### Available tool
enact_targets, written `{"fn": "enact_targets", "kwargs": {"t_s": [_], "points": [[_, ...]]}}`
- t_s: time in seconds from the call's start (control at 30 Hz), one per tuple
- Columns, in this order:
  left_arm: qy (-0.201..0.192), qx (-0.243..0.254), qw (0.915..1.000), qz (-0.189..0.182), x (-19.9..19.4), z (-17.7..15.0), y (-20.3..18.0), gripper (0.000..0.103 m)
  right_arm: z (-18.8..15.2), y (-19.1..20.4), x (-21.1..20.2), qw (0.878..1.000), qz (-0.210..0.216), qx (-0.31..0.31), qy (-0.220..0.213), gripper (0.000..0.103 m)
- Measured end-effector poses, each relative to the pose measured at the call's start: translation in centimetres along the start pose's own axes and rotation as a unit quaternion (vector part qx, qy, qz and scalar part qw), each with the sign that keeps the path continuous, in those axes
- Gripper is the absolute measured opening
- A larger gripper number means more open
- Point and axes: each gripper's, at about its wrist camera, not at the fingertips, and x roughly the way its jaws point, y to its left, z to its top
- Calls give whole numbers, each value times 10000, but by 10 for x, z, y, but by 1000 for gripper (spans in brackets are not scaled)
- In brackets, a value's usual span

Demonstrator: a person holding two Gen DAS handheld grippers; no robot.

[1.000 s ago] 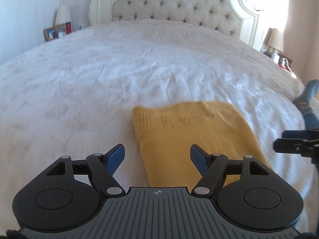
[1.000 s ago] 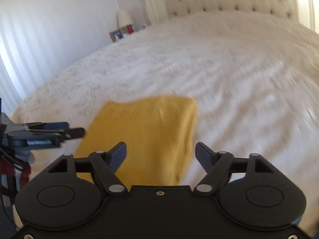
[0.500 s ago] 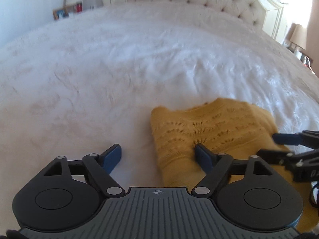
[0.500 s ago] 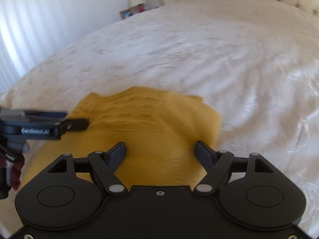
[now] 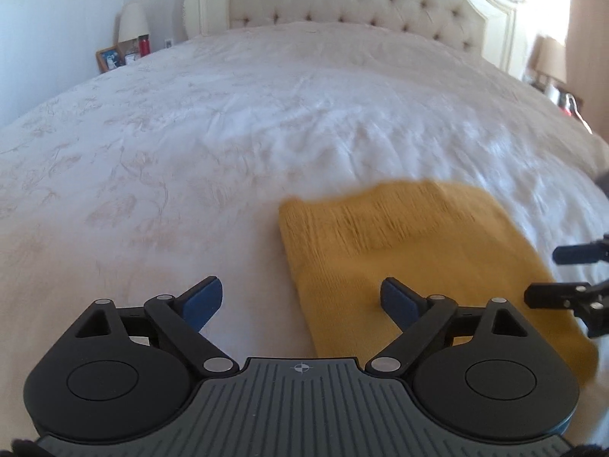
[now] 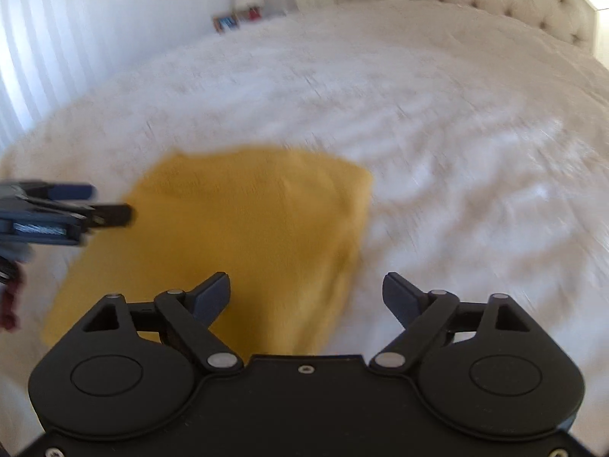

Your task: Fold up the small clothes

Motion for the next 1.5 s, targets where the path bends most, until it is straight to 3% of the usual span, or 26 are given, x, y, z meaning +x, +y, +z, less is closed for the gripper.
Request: {"fn": "enact_targets", "kwargs": {"t_s": [0.13,0.27,0.37,0.53,0.67,0.77,0.8,1.1,1.23,1.4,1.5], "points": [[187,-49,9998,72,-3,-23,-3,92,-27,-15,-2,9981,-228,472,310,91],[217,-324,9992,97,-12,-31,3,92,-33,-20,-19,9967,-217,750,219,92],[77,-256,9996,106,-27,-33,-2,92,-34,-15,-33,9971,-34,747,110,92],[199,131,9997,93,-34,-50,-16,92,-50,-1,-30,9974,-98,447,561,92],[340,-49,9994,55,-35,-63,-16,92,-58,2,-37,9969,-103,419,652,93],[251,-104,9996,119,-43,-63,-18,92,-56,2,-51,9979,-134,460,445,96],[194,-107,9997,135,-48,-61,-19,92,-55,3,-57,9983,-137,467,327,102],[-278,-211,9993,158,-100,-42,-46,91,-42,20,-105,9961,-273,443,-710,102],[-201,-317,9984,416,-115,-36,-59,91,-40,24,-118,9946,-233,643,-785,102],[-15,-203,9927,1188,-125,-31,-76,91,-37,32,-124,9923,-837,782,-470,102],[57,-143,9916,1284,-129,-30,-81,92,-38,34,-127,9906,-1033,818,-379,102]]}}
